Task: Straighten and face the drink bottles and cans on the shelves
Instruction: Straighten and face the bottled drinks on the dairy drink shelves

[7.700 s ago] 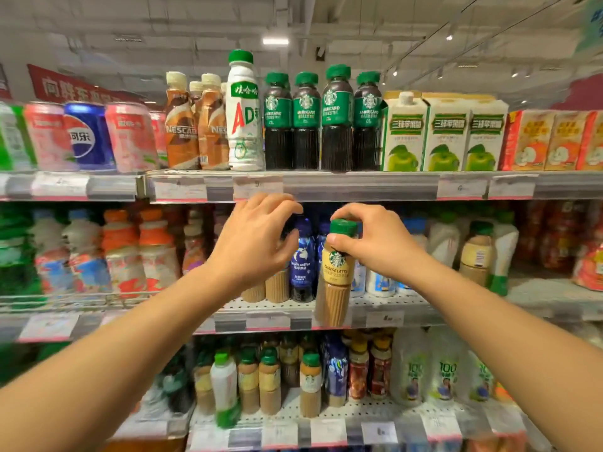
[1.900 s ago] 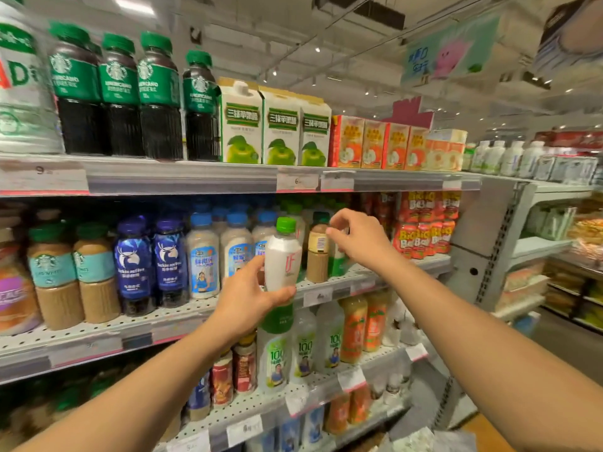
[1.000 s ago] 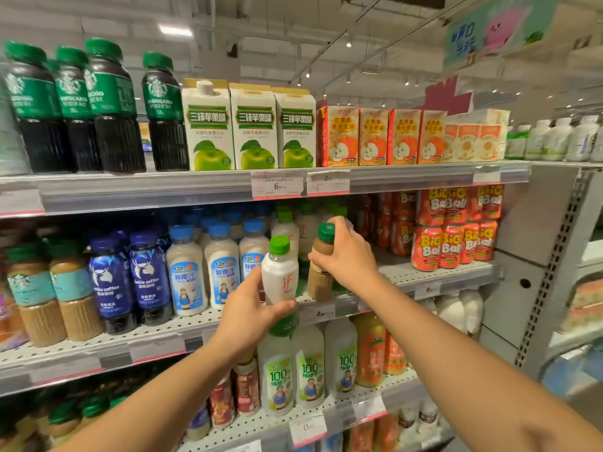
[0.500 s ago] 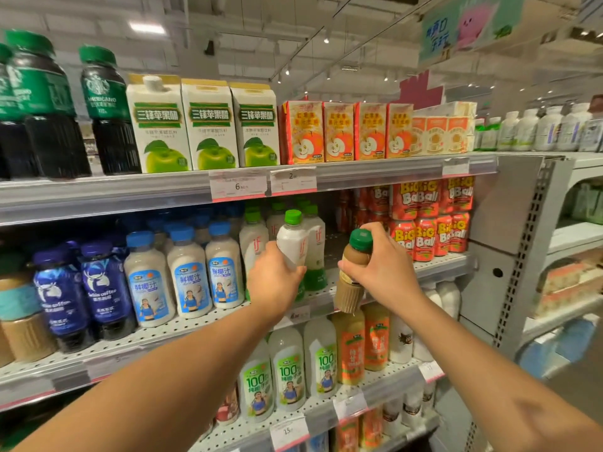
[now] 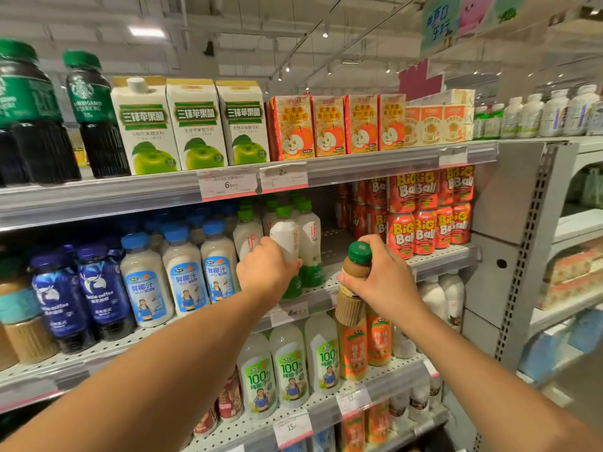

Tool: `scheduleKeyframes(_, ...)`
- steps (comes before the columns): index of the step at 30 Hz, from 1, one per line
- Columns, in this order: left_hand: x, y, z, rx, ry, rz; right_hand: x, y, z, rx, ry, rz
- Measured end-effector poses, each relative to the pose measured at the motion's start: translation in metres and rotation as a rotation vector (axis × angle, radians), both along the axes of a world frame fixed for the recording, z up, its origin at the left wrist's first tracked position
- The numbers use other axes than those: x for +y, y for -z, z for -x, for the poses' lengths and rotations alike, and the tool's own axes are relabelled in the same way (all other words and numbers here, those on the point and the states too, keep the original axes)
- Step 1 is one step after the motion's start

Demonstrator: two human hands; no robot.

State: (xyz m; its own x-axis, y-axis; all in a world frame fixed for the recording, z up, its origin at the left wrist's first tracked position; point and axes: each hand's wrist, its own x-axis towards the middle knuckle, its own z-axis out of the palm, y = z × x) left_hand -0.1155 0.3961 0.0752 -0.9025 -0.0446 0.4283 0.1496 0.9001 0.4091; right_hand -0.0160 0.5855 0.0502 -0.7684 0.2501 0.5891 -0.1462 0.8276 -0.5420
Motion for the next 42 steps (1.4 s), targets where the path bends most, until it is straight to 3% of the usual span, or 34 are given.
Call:
scheduleKeyframes(19, -0.005, -0.01, 0.013, -0.169, 0.014, 0.148, -0.011, -0.001, 0.003, 0.001, -0.05, 0.022)
scheduleKeyframes(26, -0.024, 0.001, -0.005, -0.169, 0.144, 0.142, -0.027, -0.008, -0.001, 0.022, -0.096, 0.018)
scheduleKeyframes(31, -0.09, 0.027, -0.036, -0.071, 0.277, 0.187, -0.062, -0.009, -0.002, -0.019, -0.211, -0.01)
scheduleKeyframes(34, -0.15, 0.042, -0.053, -0.002, 0.231, 0.25, -0.093, -0.003, 0.001, -0.063, -0.28, -0.041)
scheduleKeyframes(42, -0.332, 0.068, -0.106, 0.156, 0.073, 0.179, -0.207, 0.028, 0.004, -0.231, -0.479, -0.132)
